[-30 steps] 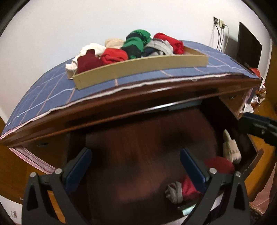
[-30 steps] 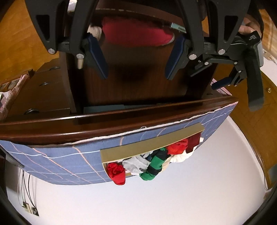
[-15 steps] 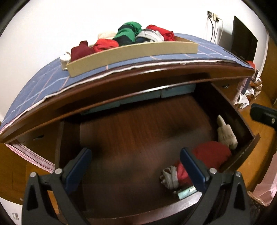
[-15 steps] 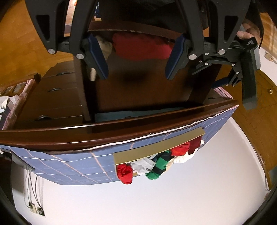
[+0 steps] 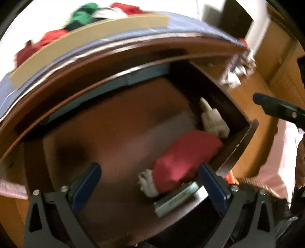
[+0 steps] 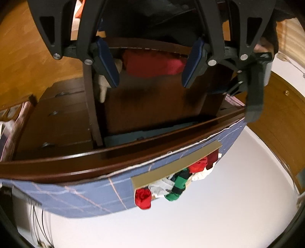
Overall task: Take underwear out of drawer
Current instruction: 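Grasp the pink underwear in the drawer with the left tool, then grasp the beige sock with the right tool while the left holds the pink underwear, then lift the pink underwear and beige sock out of the drawer toward the tray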
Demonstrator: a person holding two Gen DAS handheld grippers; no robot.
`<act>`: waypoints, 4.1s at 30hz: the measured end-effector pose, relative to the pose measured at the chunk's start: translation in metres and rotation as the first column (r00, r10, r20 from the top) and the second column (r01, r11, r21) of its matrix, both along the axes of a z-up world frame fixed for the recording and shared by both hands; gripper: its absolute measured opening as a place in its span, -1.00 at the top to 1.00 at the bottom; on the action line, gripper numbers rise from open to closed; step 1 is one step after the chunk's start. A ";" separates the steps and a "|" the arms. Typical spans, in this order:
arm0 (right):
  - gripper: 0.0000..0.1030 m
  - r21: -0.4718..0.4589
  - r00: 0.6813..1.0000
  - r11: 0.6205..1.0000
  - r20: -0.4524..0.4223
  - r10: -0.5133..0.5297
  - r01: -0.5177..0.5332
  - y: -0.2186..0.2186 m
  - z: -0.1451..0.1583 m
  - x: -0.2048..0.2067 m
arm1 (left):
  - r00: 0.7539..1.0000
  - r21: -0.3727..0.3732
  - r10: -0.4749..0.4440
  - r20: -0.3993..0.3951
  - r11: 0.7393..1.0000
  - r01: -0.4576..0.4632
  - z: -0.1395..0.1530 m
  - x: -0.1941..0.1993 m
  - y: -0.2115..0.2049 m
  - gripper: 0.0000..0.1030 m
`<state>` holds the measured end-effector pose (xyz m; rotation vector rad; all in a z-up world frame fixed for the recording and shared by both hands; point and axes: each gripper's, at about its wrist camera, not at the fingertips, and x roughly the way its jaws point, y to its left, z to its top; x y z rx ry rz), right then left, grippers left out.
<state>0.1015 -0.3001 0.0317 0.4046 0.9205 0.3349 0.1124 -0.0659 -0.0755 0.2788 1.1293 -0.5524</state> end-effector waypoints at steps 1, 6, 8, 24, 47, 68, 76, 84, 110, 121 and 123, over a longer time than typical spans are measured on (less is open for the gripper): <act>-0.36 -0.004 1.000 1.000 -0.006 -0.001 0.001 0.000 0.000 0.000 | 0.999 0.018 -0.044 -0.021 0.999 0.044 -0.005 0.005 -0.008 -0.99; -0.35 -0.006 1.000 1.000 -0.016 -0.026 0.025 -0.009 -0.001 0.003 | 0.983 0.034 -0.146 -0.111 0.988 0.150 -0.021 0.022 -0.032 -0.96; -0.34 0.017 0.999 0.999 -0.026 -0.033 0.034 -0.014 -0.004 0.006 | 0.976 0.036 -0.151 -0.154 0.987 0.158 -0.029 0.028 -0.039 -0.94; -0.34 0.079 0.996 0.995 -0.074 -0.053 0.059 -0.030 -0.018 0.028 | 0.839 -0.128 -0.216 -0.499 0.976 0.175 -0.073 0.046 -0.061 0.19; 0.25 -0.043 0.948 0.999 -0.319 0.009 -0.024 0.025 -0.072 0.052 | 0.921 -0.165 0.329 -0.210 0.917 -0.365 -0.037 0.018 0.091 0.52; 0.24 -0.038 0.953 0.999 -0.302 0.018 -0.031 0.033 -0.065 0.068 | 0.881 -0.239 0.425 -0.209 0.851 -0.468 -0.036 0.025 0.135 0.52; 0.22 -0.272 0.926 0.961 -0.374 -0.055 -0.053 0.031 -0.077 0.067 | 0.891 -0.261 0.403 -0.207 0.855 -0.447 -0.032 0.025 0.135 0.52; 0.03 -0.385 0.901 0.920 -0.422 -0.102 -0.076 0.034 -0.095 0.072 | 0.897 -0.274 0.405 -0.177 0.855 -0.440 -0.025 0.023 0.136 0.52; 0.86 -0.230 0.960 0.956 -0.249 0.124 -0.183 0.045 -0.071 0.084 | 0.888 -0.285 0.423 -0.183 0.841 -0.459 -0.027 0.021 0.138 0.51; -0.33 -0.077 0.960 0.990 -0.263 0.096 -0.120 0.060 -0.074 0.085 | 0.879 -0.265 0.438 -0.192 0.839 -0.476 -0.030 0.024 0.133 0.51; -0.32 -0.132 0.951 0.982 -0.297 0.090 -0.135 0.070 -0.079 0.087 | 0.880 -0.263 0.434 -0.193 0.841 -0.473 -0.030 0.024 0.133 0.51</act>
